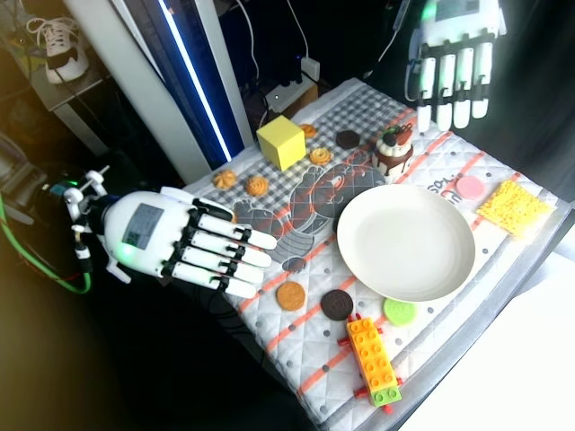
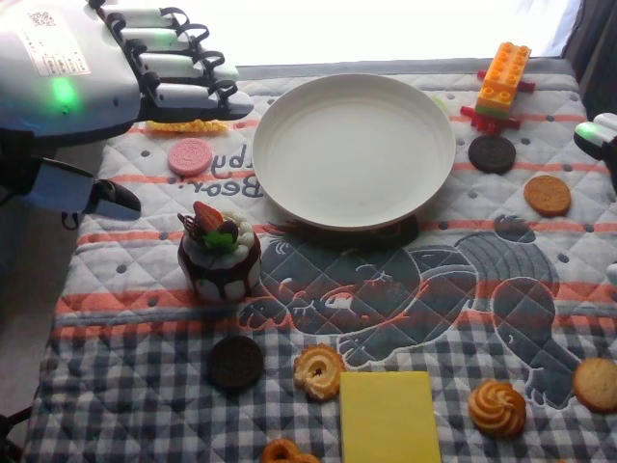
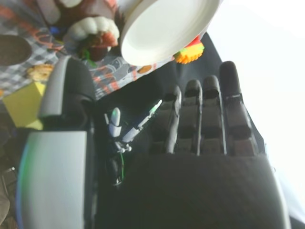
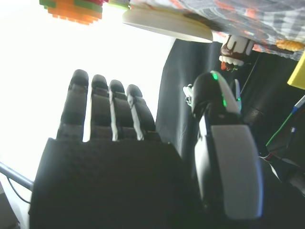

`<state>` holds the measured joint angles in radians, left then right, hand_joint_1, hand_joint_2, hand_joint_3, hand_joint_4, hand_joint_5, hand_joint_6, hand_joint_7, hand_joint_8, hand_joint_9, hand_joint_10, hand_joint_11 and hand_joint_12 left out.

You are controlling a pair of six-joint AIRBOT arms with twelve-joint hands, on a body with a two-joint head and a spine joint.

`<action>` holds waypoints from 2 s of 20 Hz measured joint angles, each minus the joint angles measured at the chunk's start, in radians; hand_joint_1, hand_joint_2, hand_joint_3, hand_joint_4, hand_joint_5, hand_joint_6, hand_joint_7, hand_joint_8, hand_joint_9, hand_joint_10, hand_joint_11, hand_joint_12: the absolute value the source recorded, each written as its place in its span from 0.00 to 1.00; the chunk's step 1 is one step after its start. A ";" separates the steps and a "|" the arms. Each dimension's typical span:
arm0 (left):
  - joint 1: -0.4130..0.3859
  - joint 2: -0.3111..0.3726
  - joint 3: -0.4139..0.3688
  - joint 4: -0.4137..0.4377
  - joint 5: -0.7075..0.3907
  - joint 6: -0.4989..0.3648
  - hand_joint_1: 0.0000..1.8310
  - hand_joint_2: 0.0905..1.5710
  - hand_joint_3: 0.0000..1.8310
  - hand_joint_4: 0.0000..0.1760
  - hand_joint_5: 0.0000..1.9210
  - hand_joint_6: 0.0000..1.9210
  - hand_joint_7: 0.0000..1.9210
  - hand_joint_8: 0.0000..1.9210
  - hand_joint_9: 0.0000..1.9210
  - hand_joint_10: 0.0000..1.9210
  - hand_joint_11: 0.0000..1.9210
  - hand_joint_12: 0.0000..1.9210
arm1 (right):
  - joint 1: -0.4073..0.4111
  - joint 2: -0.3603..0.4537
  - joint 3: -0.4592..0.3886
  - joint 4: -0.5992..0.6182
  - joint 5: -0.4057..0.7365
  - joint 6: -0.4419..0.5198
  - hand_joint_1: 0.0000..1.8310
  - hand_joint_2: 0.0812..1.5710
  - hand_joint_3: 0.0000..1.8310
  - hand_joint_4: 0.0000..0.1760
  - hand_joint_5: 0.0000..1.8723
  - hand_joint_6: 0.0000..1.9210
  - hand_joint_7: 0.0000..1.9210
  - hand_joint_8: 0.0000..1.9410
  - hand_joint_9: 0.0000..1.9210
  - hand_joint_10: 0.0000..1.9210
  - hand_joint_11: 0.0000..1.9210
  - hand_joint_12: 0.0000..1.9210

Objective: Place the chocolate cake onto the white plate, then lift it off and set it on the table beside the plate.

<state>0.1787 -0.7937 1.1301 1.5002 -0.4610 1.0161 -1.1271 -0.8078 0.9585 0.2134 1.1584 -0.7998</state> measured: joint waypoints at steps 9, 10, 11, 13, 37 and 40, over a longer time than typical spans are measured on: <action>0.124 0.000 0.004 -0.282 0.025 0.002 0.33 0.69 0.00 0.03 0.06 0.00 0.08 0.01 0.04 0.17 0.00 0.74 | 0.000 -0.001 0.000 0.002 -0.004 0.004 0.29 0.78 0.00 0.00 0.00 0.00 0.00 0.00 0.00 0.00 0.01 0.18; 0.172 -0.005 0.006 -0.346 0.023 0.000 0.32 0.67 0.00 0.08 0.05 0.00 0.07 0.00 0.04 0.17 0.00 0.75 | 0.000 -0.001 0.000 0.003 -0.005 0.012 0.29 0.78 0.00 0.00 0.00 0.00 0.00 0.00 0.00 0.00 0.00 0.36; 0.202 -0.014 0.011 -0.369 0.022 0.001 0.34 0.65 0.00 0.20 0.07 0.01 0.07 0.00 0.02 0.17 0.00 0.72 | 0.000 -0.001 0.000 0.004 -0.005 0.014 0.28 0.77 0.00 0.00 0.00 0.00 0.00 0.00 0.00 0.00 0.00 0.53; 0.224 -0.026 0.016 -0.391 0.020 0.002 0.34 0.64 0.00 0.27 0.07 0.00 0.06 0.00 0.01 0.19 0.00 0.76 | 0.000 -0.001 -0.001 0.003 -0.005 0.016 0.29 0.77 0.00 0.00 0.00 0.00 0.00 0.00 0.01 0.01 0.00 0.62; 0.325 -0.158 0.086 -0.566 -0.037 0.004 0.62 0.75 0.00 0.01 0.01 0.50 0.00 0.56 0.00 0.76 0.00 1.00 | 0.000 -0.001 -0.004 0.007 -0.004 0.018 0.23 0.79 0.00 0.00 0.00 0.00 0.02 0.00 0.04 0.03 0.00 0.34; 0.335 -0.183 0.095 -0.565 -0.031 0.002 0.67 0.75 0.00 0.00 0.01 0.73 0.00 0.74 0.01 0.97 0.12 1.00 | -0.008 -0.001 -0.004 0.008 -0.005 0.018 0.22 0.79 0.00 0.00 0.00 0.00 0.02 0.00 0.04 0.04 0.00 0.36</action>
<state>0.5133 -0.9768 1.2255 0.9352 -0.4915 1.0176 -1.1347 -0.8085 0.9543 0.2211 1.1538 -0.7818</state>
